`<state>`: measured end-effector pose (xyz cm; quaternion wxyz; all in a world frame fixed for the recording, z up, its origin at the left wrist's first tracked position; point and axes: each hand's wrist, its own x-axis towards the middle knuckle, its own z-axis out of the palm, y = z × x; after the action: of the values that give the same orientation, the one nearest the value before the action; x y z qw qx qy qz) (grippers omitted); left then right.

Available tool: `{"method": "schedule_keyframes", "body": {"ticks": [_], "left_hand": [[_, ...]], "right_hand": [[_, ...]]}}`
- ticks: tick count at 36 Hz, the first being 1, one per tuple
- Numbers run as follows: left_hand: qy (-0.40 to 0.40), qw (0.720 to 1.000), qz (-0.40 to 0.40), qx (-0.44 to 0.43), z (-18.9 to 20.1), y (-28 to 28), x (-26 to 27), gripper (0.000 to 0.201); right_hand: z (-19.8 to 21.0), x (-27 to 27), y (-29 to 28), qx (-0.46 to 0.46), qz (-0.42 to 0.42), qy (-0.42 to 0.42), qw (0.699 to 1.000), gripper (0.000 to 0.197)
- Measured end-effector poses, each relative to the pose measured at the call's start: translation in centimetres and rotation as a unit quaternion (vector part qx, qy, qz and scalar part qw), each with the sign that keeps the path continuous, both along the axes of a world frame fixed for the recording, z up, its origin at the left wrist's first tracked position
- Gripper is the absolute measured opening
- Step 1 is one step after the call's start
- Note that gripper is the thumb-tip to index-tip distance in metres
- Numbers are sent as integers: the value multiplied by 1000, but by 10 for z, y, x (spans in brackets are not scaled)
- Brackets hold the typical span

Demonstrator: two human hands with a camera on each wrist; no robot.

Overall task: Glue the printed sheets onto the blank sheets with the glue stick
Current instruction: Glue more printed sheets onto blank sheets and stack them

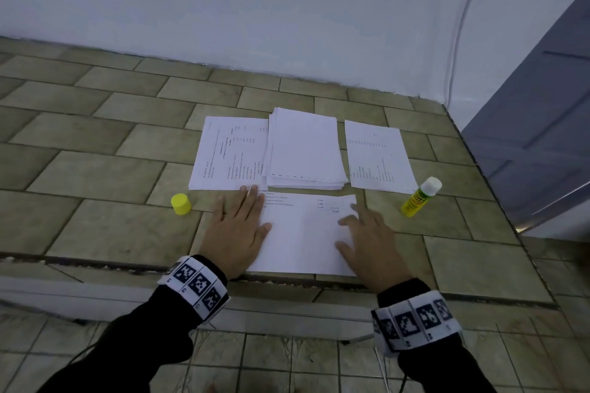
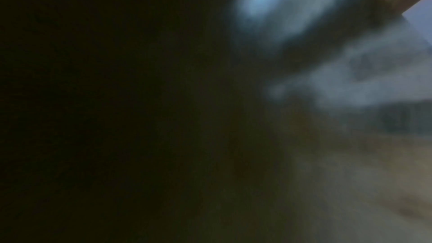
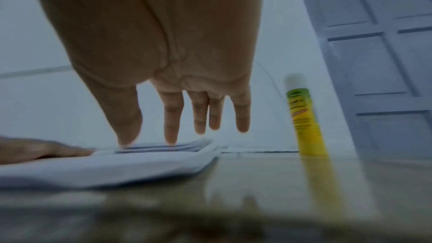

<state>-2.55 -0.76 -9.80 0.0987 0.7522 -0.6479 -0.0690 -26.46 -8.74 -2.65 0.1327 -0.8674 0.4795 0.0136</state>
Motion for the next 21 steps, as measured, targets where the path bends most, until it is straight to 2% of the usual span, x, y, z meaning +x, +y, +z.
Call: {"method": "schedule_keyframes", "body": {"ticks": [3, 6, 9, 12, 16, 19, 21], "left_hand": [[-1, 1000, -4, -8, -2, -1, -1, 85], [-12, 1000, -5, -19, -3, 0, -1, 78], [-28, 999, -17, -37, -2, -1, -1, 67], [-40, 998, -25, -45, 0, -1, -2, 60], [-48, 998, -17, -39, -2, -1, -2, 64], [-44, 998, -9, -38, -3, -2, -2, 68], [-42, 998, -10, -39, -3, -2, -2, 64]], "right_hand": [[-9, 28, 13, 32, 33, -11, 999, 60], [-24, 61, 24, 40, 76, -24, 996, 85], [-37, 85, 24, 34, 98, -47, 993, 82], [-45, 96, 19, 8, 107, -40, 993, 99], [-55, 88, 12, -32, 78, -33, 996, 107], [-58, 67, 3, -52, 17, -8, 998, 109], [-58, 50, -4, -60, -26, 5, 998, 104]]}}
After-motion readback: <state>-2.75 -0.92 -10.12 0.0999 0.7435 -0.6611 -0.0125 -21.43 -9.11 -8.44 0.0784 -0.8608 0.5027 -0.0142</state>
